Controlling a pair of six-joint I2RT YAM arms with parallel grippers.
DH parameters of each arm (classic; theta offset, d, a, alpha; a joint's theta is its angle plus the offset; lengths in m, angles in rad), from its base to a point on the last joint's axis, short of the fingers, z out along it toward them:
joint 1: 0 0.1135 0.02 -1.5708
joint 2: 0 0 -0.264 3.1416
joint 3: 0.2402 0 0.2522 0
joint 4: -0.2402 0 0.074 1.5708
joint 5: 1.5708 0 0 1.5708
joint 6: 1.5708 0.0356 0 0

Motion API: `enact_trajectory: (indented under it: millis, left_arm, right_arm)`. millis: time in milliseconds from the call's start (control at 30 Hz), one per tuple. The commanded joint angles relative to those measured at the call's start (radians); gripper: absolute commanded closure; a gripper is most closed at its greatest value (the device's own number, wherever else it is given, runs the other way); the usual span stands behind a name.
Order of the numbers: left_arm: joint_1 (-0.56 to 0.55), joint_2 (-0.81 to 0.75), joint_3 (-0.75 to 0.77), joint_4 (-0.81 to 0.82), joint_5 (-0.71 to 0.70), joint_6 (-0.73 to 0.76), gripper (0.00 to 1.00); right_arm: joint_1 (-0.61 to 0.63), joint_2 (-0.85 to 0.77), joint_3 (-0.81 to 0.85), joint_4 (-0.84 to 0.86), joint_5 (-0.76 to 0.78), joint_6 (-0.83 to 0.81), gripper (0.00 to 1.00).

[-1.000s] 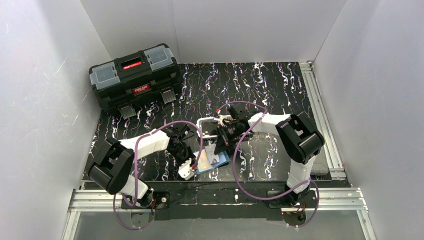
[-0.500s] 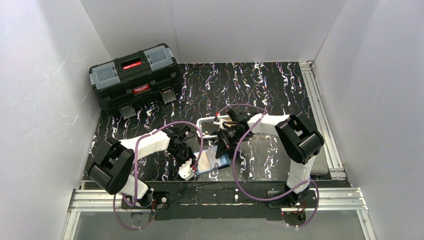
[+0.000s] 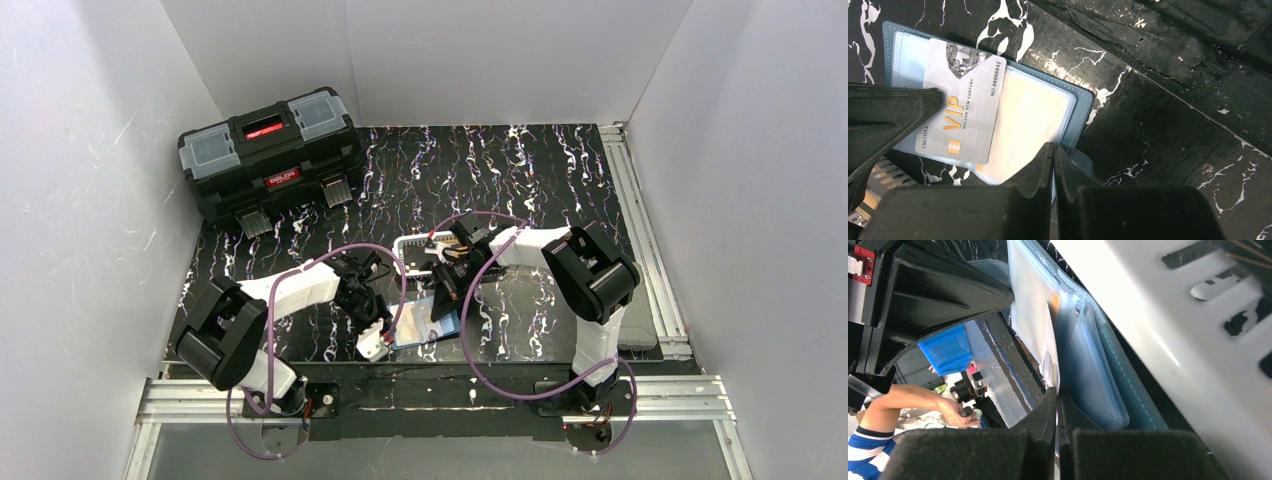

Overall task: Put the credit cards into the card holder
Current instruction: Insert the credit card into the card holder.

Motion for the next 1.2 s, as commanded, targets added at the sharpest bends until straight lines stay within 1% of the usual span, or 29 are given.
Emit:
enact_trajectory:
  millis: [0,133,600,1167]
  left_arm:
    - [-0.014,-0.039,-0.020,-0.044,0.039,0.188,0.98]
    - [-0.017,-0.043,-0.023,-0.044,0.041,0.187,0.99]
    - [-0.023,-0.052,-0.027,-0.044,0.045,0.182,1.00]
    - [-0.028,-0.043,-0.020,-0.034,0.045,0.163,1.00]
  right_arm:
    - [0.006,-0.004,0.017,-0.018,0.069,0.013,0.99]
    - [0.004,-0.022,0.000,-0.007,0.112,0.039,0.99]
    - [-0.016,-0.066,-0.039,0.023,0.173,0.084,0.99]
    - [-0.006,-0.002,0.023,-0.010,0.109,0.046,0.99]
